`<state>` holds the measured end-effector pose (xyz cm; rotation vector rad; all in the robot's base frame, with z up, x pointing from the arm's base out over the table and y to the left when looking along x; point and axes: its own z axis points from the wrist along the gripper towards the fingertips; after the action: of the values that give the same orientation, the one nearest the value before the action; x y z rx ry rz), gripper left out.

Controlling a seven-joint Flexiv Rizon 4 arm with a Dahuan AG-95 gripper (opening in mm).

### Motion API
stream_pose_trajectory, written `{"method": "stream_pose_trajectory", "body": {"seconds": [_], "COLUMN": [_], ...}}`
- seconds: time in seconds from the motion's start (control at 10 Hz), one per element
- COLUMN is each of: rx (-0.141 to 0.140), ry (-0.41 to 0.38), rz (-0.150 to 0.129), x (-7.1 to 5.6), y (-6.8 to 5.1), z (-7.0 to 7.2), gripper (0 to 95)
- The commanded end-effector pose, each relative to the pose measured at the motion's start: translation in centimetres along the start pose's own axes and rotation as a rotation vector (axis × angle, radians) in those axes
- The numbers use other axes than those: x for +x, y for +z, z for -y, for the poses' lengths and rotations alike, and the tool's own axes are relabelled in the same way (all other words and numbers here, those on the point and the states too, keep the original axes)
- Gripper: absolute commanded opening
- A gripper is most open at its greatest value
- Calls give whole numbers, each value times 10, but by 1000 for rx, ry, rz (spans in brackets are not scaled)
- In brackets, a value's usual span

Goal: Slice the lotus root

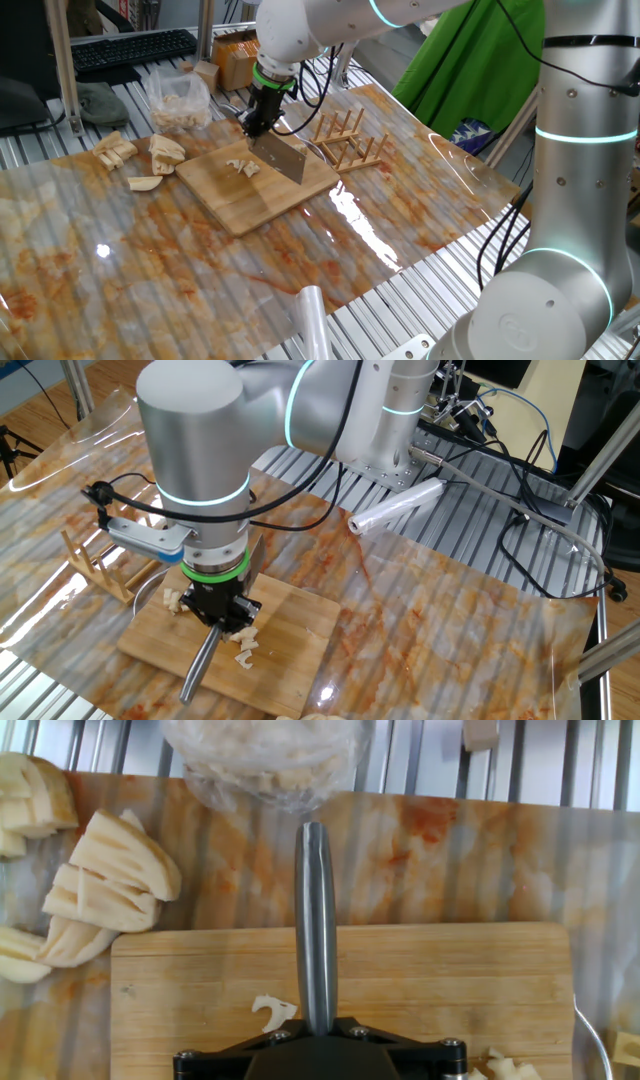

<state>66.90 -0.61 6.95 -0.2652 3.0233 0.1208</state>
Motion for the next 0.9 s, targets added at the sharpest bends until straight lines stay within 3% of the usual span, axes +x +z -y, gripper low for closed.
{"method": "stream_pose_trajectory", "body": {"seconds": [0.1, 0.3, 0.9], "rx": [-10, -11, -17], "ry": [8, 23, 27], "rz": [-3, 0, 14], "x": [2, 7, 8], "y": [3, 7, 4], "z": [1, -4, -5], "gripper": [0, 0, 0]}}
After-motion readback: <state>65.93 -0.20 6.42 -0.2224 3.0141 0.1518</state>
